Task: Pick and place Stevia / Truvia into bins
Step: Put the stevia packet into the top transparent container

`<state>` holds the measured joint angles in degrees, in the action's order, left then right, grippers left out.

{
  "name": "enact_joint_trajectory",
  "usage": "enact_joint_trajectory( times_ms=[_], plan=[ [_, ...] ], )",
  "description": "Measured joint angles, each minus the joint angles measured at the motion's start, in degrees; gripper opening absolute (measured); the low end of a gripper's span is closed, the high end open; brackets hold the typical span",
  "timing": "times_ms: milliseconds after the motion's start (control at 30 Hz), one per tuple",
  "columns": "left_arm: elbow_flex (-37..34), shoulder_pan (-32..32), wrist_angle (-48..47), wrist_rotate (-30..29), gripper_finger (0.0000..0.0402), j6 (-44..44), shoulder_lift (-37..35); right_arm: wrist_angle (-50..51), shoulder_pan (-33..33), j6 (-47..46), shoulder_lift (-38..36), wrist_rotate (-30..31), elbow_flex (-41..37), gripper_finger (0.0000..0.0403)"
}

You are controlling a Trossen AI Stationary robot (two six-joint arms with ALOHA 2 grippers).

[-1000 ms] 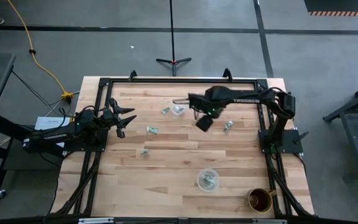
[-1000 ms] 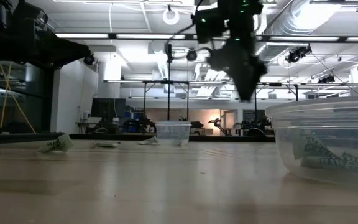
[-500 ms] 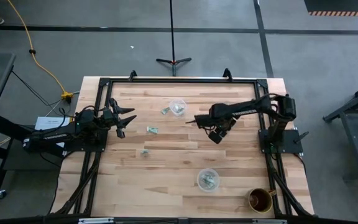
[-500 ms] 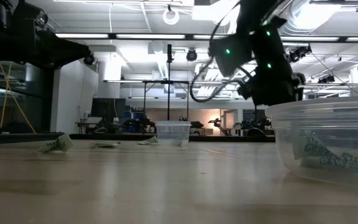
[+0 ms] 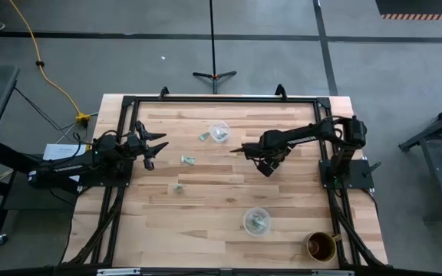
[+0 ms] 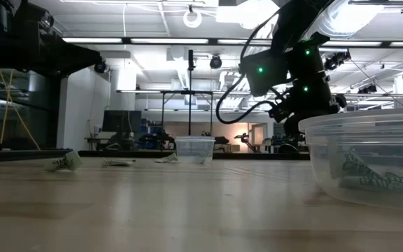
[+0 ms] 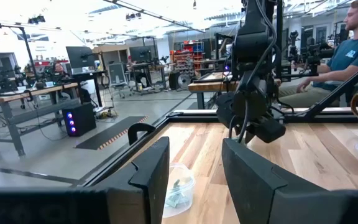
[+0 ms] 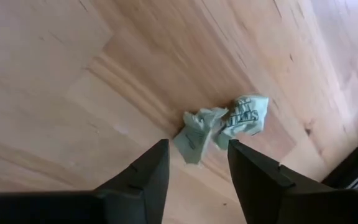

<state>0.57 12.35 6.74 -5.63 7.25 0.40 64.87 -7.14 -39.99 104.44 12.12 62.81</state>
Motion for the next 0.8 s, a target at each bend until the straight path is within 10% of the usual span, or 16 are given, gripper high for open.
enact_joint_trajectory(
  times_ms=[800],
  plan=[
    [0.0, 0.0, 0.0, 0.0, 0.0182, 0.0, 0.0, -1.2, 0.0, 5.7, 0.1, -0.5, 0.0, 0.0142]
  ],
)
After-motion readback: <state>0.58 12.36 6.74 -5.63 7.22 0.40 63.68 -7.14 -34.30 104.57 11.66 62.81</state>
